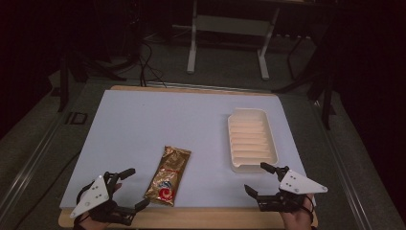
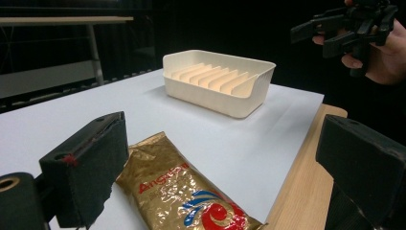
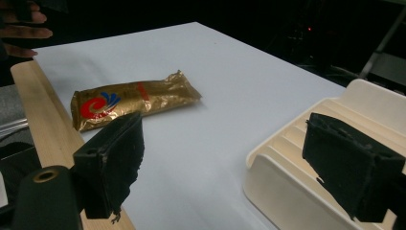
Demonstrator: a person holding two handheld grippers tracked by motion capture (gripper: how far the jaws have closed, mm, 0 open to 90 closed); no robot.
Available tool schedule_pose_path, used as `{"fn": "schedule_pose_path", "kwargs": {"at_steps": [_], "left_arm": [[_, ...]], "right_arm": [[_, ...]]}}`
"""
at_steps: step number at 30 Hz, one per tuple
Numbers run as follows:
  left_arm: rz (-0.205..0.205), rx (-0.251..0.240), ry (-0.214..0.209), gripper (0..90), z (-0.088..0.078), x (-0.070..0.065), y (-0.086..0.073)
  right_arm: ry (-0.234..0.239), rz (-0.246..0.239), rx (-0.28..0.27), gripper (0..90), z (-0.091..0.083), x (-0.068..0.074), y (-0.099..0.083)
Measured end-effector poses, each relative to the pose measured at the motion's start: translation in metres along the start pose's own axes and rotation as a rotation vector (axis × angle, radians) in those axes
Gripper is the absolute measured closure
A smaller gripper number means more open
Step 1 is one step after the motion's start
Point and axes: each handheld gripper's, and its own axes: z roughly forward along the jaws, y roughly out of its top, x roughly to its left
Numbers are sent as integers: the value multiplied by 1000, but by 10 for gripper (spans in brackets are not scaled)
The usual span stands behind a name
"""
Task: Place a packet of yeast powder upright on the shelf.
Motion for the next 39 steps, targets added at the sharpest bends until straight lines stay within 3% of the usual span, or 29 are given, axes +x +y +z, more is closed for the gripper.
{"fn": "schedule_pose_path", "kwargs": {"at_steps": [6,7,10,11,13,17,19,23,25,31,39], "left_arm": [[10,-10,-6,50,-2,0,1],[2,-25,-28,50,-4,0,2],[-12,-75,-36,51,-7,-1,4],[-23,-83,-35,52,-7,-1,5],[-64,-110,-75,52,-7,-2,7],[-141,-90,-124,52,-6,-6,13],[-162,-70,-124,52,-7,-6,18],[-137,-26,-147,33,-6,-10,23],[-120,-9,-146,31,-4,-13,25],[-93,13,-124,31,5,-16,33],[-82,30,-96,31,8,-10,39]], "right_arm": [[-14,-1,0,127,0,-1,1],[-10,-4,5,127,0,-1,1],[-17,-34,30,120,2,1,2],[-12,-34,32,117,2,2,4],[-10,-43,30,113,1,3,5],[16,-34,1,106,0,7,10],[41,-46,2,106,2,11,11],[79,-56,21,105,3,14,13],[106,-52,-4,106,1,16,17],[122,-60,-55,102,-5,21,26],[109,-73,-39,104,-11,20,33]]}}
